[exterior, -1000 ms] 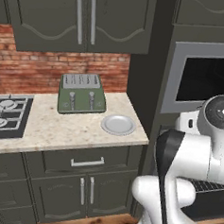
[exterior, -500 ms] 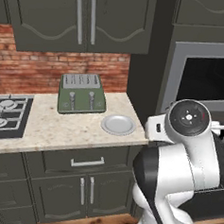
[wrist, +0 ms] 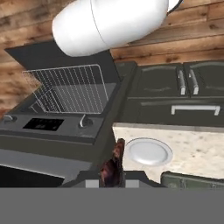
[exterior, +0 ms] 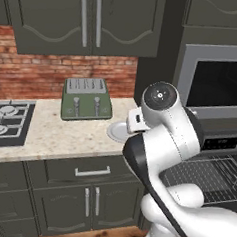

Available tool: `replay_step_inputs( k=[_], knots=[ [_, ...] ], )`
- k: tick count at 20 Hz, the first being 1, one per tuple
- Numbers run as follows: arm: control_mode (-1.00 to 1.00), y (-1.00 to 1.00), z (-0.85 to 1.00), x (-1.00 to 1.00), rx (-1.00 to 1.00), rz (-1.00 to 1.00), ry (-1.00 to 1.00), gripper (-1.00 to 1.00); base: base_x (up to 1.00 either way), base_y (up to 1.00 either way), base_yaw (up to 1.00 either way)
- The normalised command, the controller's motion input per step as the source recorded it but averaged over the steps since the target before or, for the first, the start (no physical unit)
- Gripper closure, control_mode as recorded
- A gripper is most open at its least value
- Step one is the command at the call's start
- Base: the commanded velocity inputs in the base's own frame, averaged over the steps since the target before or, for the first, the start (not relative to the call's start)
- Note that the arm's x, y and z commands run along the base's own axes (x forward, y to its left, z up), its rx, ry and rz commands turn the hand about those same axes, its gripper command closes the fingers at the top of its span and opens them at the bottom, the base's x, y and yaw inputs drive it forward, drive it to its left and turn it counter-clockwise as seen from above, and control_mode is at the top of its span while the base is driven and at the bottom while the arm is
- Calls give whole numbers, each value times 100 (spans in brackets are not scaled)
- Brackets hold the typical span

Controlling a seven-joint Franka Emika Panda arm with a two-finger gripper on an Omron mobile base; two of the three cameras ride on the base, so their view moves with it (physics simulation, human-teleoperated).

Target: Take the fish from the oven and place it on the plate on the counter.

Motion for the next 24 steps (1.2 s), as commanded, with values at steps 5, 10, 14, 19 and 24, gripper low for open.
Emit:
replay_step_inputs(
  k=[5,10,14,19,24],
  knots=[
    [-100,33,-44,75,0,2,17,100,0,0,0],
    [-100,3,-51,50,0,0,13,100,0,0,0],
    [-100,-22,-46,44,0,0,0,100,0,0,0],
    [-100,-11,-43,63,0,0,0,100,0,0,0],
    [-100,-2,-46,72,1,0,1,100,0,0,0]
  ],
)
